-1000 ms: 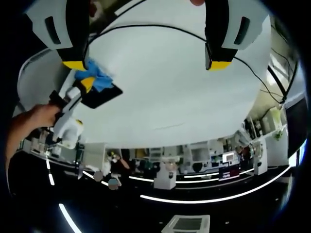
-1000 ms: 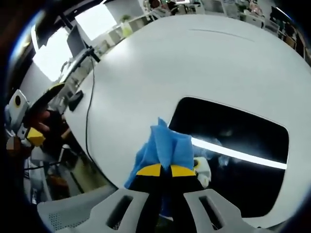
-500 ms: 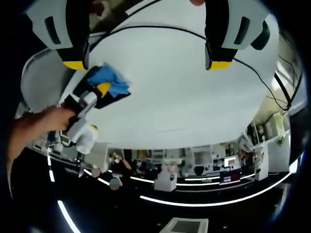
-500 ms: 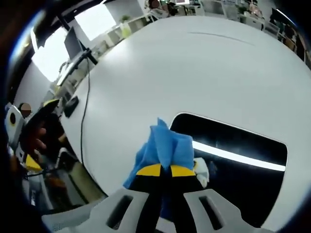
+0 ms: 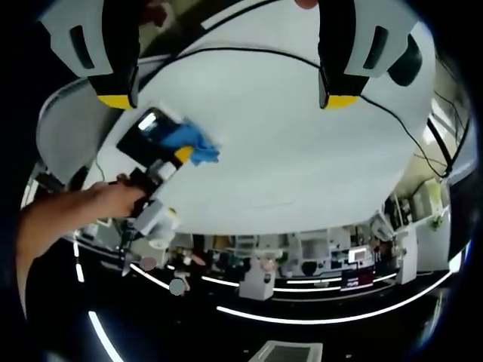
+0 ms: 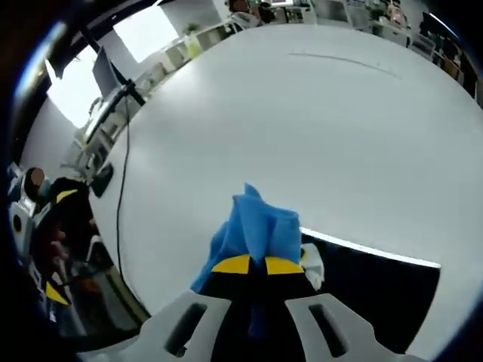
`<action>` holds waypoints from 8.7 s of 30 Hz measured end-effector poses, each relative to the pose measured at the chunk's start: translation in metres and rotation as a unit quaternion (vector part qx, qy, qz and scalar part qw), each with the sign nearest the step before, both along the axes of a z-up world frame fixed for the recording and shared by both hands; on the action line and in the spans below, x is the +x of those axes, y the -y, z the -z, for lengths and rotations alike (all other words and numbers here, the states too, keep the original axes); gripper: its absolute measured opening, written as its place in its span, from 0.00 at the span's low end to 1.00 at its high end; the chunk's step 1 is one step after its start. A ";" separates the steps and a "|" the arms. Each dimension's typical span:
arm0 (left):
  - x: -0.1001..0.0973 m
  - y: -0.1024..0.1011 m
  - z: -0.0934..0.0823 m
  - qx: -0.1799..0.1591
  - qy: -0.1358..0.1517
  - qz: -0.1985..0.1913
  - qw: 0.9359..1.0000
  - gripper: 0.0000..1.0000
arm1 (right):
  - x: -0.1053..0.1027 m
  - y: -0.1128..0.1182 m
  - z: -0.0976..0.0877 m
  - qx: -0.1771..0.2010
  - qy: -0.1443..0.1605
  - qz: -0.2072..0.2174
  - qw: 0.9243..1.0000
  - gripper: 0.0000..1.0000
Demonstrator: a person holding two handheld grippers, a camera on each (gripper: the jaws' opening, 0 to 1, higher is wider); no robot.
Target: Wipe the mirror surface with the cleaning cloth until all visible marks leave the cleaned area.
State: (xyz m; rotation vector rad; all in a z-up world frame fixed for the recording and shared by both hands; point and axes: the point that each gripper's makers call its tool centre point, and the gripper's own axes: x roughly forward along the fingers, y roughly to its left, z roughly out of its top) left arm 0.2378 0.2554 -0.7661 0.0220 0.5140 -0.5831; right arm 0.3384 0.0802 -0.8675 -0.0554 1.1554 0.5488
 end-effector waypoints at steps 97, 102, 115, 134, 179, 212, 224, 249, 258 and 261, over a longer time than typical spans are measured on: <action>0.004 0.029 -0.005 0.007 0.012 0.019 1.000 1.00 | -0.051 0.044 0.000 0.023 0.014 0.025 0.999 0.00; 0.004 0.031 -0.005 0.006 0.012 0.019 1.000 1.00 | -0.064 0.044 -0.001 0.030 0.008 0.024 0.999 0.00; 0.000 0.036 -0.003 0.004 0.010 0.021 1.000 1.00 | -0.089 0.045 -0.001 0.047 -0.009 0.029 0.998 0.00; 0.002 0.039 -0.002 0.000 0.010 0.014 1.000 1.00 | -0.117 0.043 0.000 0.060 -0.035 0.019 0.997 0.00; 0.000 0.048 -0.001 0.000 0.008 0.016 1.000 1.00 | -0.115 0.085 0.000 0.059 -0.039 0.049 0.996 0.00; -0.008 0.048 -0.002 -0.003 0.007 -0.005 1.000 1.00 | -0.041 0.081 0.001 0.029 -0.018 0.042 0.999 0.00; -0.012 0.059 0.001 -0.005 0.005 -0.012 1.000 1.00 | -0.007 0.080 0.001 0.019 -0.006 0.040 0.999 0.00; 0.001 0.070 -0.001 0.005 0.013 -0.013 1.000 1.00 | 0.027 0.079 0.002 0.044 -0.021 0.053 0.997 0.00; 0.003 0.074 -0.005 0.001 0.019 -0.009 1.000 1.00 | 0.027 0.078 0.003 0.064 -0.025 0.054 0.996 0.00; 0.002 0.073 -0.006 0.001 0.019 -0.011 1.000 1.00 | 0.028 0.077 0.004 0.057 -0.018 0.046 0.997 0.00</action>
